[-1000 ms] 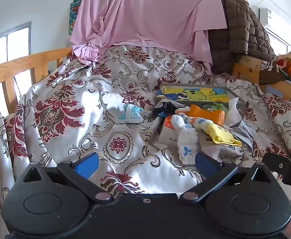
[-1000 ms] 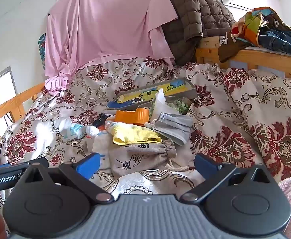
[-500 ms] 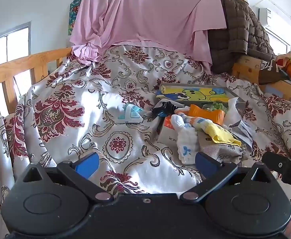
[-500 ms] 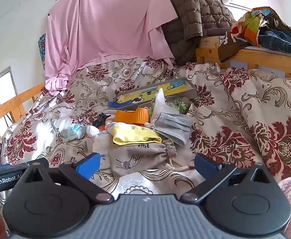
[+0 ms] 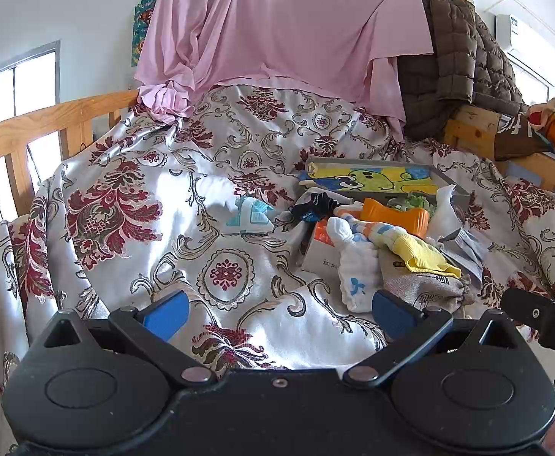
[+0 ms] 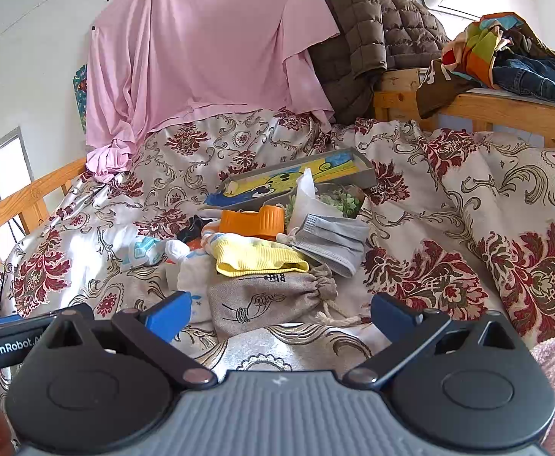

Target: Organize soft objects

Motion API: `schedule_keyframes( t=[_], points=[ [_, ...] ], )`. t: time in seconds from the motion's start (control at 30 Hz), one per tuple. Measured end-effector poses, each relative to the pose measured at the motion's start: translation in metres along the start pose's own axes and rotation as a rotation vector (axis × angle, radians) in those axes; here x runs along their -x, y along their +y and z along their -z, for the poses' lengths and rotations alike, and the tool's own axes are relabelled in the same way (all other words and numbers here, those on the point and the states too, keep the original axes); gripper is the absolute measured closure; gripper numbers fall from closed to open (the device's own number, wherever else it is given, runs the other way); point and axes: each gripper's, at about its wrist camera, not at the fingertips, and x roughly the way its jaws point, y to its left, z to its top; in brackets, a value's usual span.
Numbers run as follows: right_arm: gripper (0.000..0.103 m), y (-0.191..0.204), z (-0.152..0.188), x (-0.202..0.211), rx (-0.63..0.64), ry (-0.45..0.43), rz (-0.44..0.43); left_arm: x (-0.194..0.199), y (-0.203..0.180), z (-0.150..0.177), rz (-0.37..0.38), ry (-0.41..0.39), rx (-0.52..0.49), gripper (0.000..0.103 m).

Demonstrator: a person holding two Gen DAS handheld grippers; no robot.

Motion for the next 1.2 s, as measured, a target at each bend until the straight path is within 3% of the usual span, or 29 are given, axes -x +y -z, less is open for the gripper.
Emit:
schedule_keyframes(
  t=[1.2],
  points=[
    [0.000, -0.0013, -0.0007, -0.0003, -0.005, 0.001, -0.001, 0.0015, 0.0044, 0.0057, -0.001, 0.002, 0.001, 0.001]
  ],
)
